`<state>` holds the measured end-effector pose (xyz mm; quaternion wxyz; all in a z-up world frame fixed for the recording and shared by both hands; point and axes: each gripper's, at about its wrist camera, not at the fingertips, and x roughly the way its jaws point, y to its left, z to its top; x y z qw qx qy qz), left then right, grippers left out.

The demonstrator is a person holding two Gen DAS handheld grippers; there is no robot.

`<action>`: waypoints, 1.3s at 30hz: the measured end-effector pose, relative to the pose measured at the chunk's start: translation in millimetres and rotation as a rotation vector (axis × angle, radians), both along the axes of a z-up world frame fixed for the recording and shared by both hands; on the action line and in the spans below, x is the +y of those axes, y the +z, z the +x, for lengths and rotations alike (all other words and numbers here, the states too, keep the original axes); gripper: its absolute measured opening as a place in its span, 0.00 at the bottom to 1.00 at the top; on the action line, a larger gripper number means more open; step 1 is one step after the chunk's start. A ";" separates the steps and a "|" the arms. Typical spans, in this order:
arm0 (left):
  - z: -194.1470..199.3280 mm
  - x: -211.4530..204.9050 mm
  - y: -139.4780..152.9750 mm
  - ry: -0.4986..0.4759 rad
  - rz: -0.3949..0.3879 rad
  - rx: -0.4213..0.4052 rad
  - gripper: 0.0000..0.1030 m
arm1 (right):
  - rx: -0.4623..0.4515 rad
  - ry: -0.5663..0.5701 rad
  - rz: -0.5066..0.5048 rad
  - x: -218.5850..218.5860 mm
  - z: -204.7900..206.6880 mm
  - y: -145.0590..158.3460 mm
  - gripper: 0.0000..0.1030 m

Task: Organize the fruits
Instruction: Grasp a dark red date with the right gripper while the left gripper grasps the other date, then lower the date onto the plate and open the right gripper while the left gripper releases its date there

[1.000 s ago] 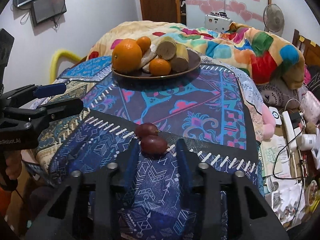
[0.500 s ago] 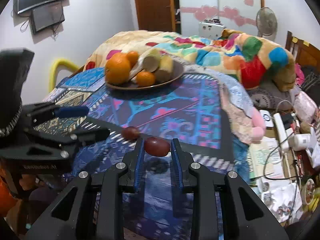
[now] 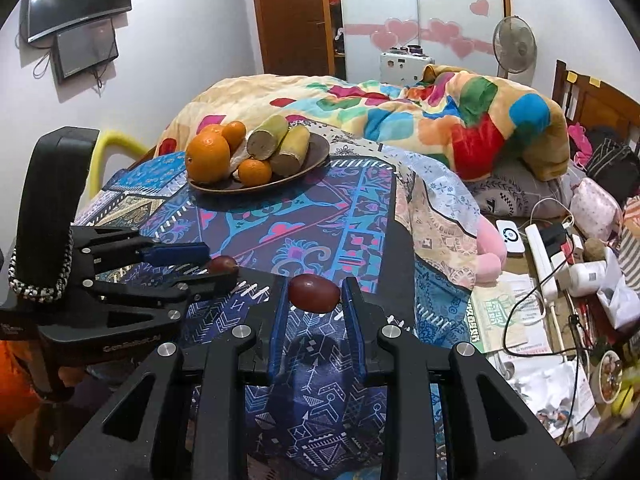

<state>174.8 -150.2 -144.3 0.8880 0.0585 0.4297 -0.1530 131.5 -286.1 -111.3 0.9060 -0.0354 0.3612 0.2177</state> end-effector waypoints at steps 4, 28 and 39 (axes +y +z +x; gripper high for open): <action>0.1 0.6 0.2 -0.009 -0.016 -0.001 0.20 | 0.000 0.004 0.002 0.7 -0.2 -0.8 0.24; 28.1 114.6 38.2 0.199 -0.068 -0.084 0.19 | -0.038 0.081 0.019 53.0 49.5 7.5 0.24; 57.6 100.4 66.1 0.138 -0.053 -0.152 0.19 | -0.066 0.082 -0.013 71.0 86.6 11.8 0.24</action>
